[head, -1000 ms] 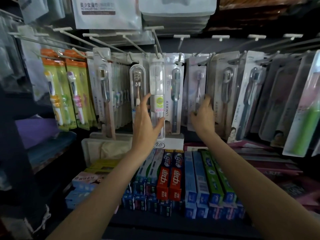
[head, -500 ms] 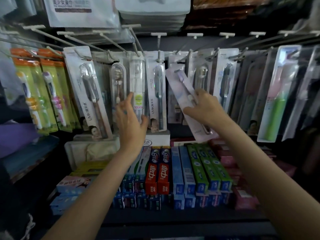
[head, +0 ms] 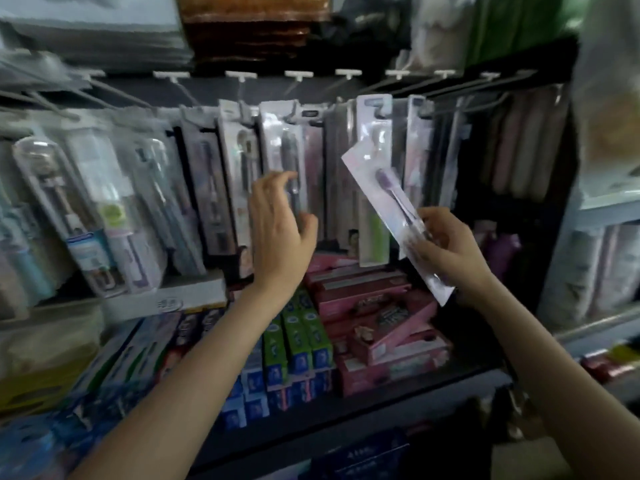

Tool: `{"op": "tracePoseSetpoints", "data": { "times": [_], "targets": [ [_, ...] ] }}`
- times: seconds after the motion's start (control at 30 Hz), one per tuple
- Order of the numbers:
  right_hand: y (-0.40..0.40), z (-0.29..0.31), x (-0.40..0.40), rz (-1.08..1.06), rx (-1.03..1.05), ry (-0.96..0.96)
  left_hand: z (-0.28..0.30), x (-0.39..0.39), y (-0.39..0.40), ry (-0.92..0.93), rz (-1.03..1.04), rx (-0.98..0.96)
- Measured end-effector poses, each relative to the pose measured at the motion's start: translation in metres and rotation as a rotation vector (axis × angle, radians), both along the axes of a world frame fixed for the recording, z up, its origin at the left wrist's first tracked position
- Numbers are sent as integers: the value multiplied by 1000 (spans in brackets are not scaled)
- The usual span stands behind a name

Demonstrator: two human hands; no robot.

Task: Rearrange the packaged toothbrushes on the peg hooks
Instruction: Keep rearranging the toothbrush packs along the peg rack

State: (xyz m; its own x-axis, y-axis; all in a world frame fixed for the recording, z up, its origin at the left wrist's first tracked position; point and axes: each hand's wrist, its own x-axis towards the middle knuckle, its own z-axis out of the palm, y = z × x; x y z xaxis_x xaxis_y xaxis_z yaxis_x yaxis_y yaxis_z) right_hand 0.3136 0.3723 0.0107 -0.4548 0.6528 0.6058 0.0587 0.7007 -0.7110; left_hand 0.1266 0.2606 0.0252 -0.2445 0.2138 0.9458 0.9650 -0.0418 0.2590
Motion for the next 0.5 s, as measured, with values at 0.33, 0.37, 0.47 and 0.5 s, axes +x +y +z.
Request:
{"op": "tracePoseSetpoints", "data": {
  "times": [0.33, 0.37, 0.47, 0.5],
  "targets": [
    [94, -6, 55, -337, 16, -98, -4, 57, 91, -255, -153, -118],
    [100, -3, 52, -339, 68, -128, -5, 58, 93, -277, -162, -115],
    [117, 12, 40, -334, 182, -123, -6, 57, 95, -301, -128, -116],
    [122, 18, 35, -324, 209, -104, -6, 55, 95, -295, -109, -121]
  ]
}}
